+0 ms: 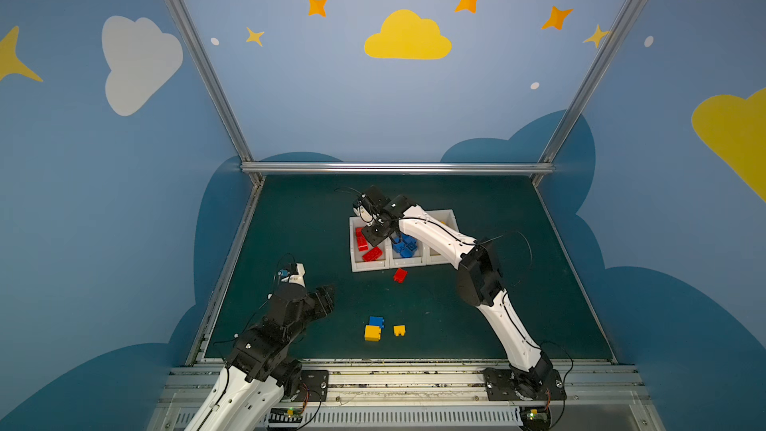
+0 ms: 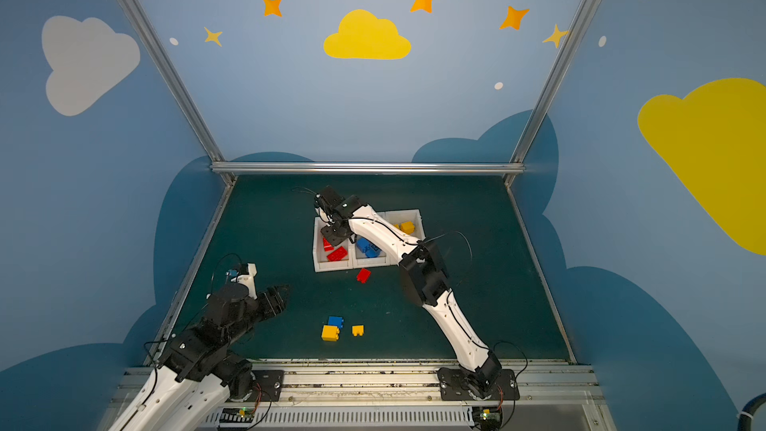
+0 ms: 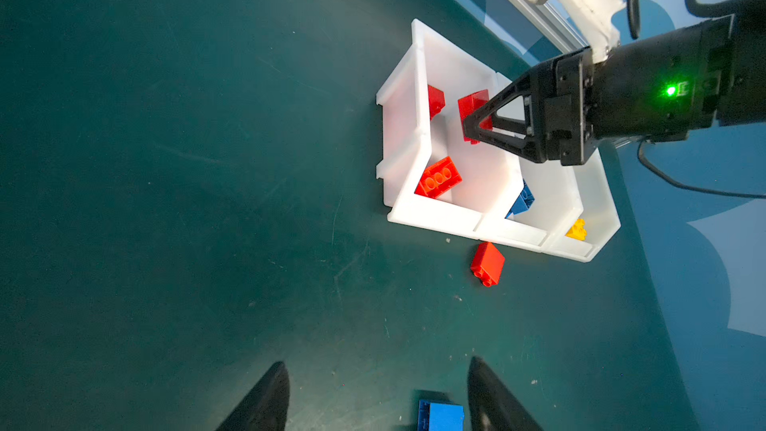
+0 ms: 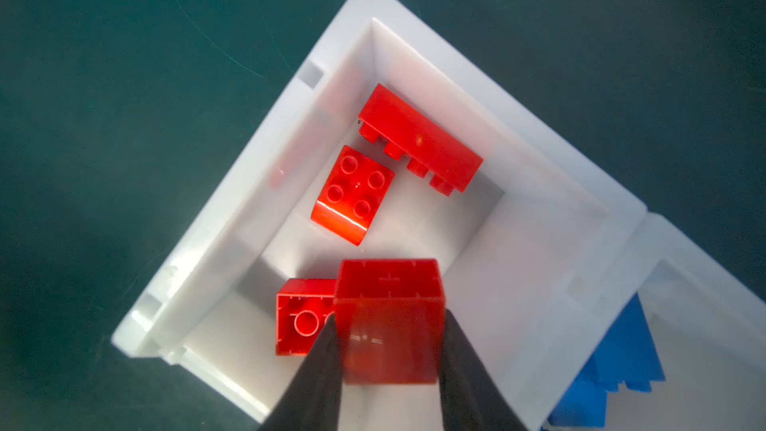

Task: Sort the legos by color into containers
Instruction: 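Carry the red brick into the nearest compartment with the right gripper and release, then withdraw the right gripper from the bin while the left gripper moves to a yellow brick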

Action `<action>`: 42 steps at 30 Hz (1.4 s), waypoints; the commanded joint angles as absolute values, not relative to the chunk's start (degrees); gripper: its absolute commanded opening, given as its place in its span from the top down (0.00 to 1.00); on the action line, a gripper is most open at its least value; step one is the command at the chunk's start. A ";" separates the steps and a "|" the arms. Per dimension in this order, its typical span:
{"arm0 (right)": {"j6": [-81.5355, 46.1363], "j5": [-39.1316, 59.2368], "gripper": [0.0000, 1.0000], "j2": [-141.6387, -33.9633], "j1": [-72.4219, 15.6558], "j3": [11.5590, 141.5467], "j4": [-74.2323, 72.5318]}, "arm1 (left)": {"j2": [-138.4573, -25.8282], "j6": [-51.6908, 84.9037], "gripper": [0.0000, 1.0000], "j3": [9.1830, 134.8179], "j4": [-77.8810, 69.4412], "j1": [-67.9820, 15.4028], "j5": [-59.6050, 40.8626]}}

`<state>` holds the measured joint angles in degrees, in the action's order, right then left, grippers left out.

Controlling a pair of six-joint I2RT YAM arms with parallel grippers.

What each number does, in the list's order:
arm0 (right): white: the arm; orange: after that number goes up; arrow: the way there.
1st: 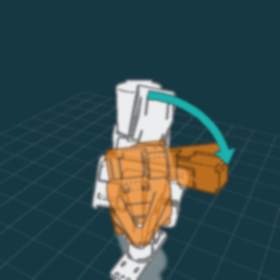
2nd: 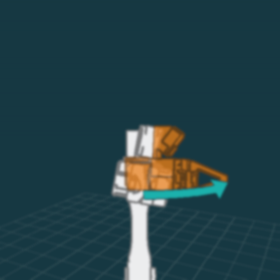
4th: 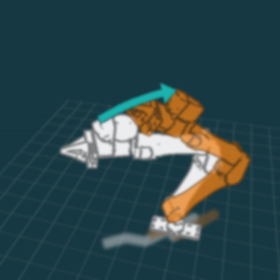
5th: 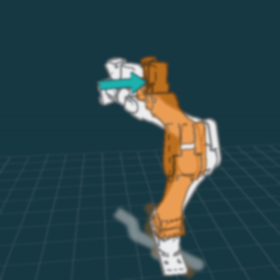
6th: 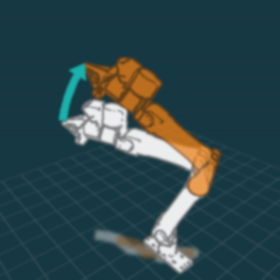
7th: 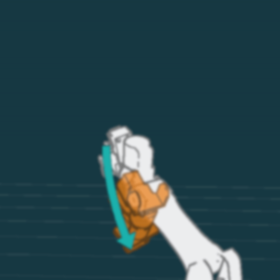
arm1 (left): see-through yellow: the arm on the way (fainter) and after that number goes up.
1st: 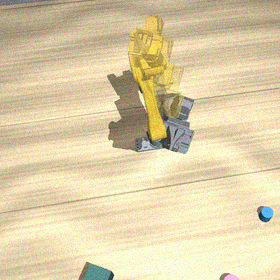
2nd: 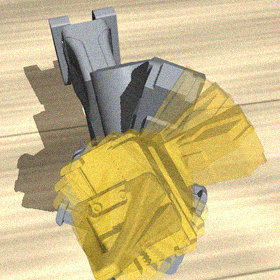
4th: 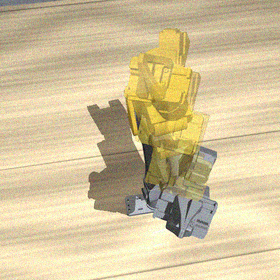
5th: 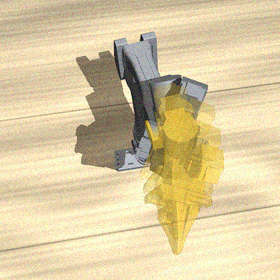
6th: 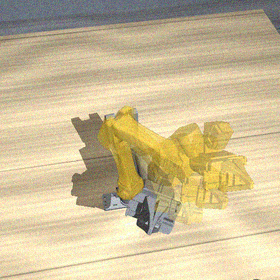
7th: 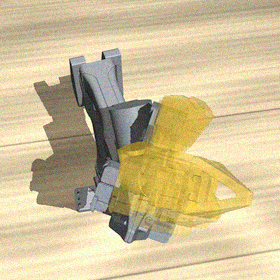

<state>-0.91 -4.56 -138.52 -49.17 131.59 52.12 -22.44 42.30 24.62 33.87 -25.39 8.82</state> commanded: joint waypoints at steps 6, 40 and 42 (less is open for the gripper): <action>-1.12 -5.19 0.36 -137.71 -49.22 133.24 52.43 | -22.32 42.66 0.32 23.83 33.95 -25.27 8.27; -13.09 -5.85 0.33 -88.97 -46.57 74.74 38.99 | -45.04 40.50 0.33 29.17 31.69 -47.25 5.14; -14.40 -6.67 0.33 -86.77 -46.14 71.61 38.68 | -47.56 41.13 0.33 29.26 31.09 -49.32 5.19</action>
<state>-10.98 -5.02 -90.19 -46.68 74.15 40.16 -45.50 41.21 28.16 31.79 -47.22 3.97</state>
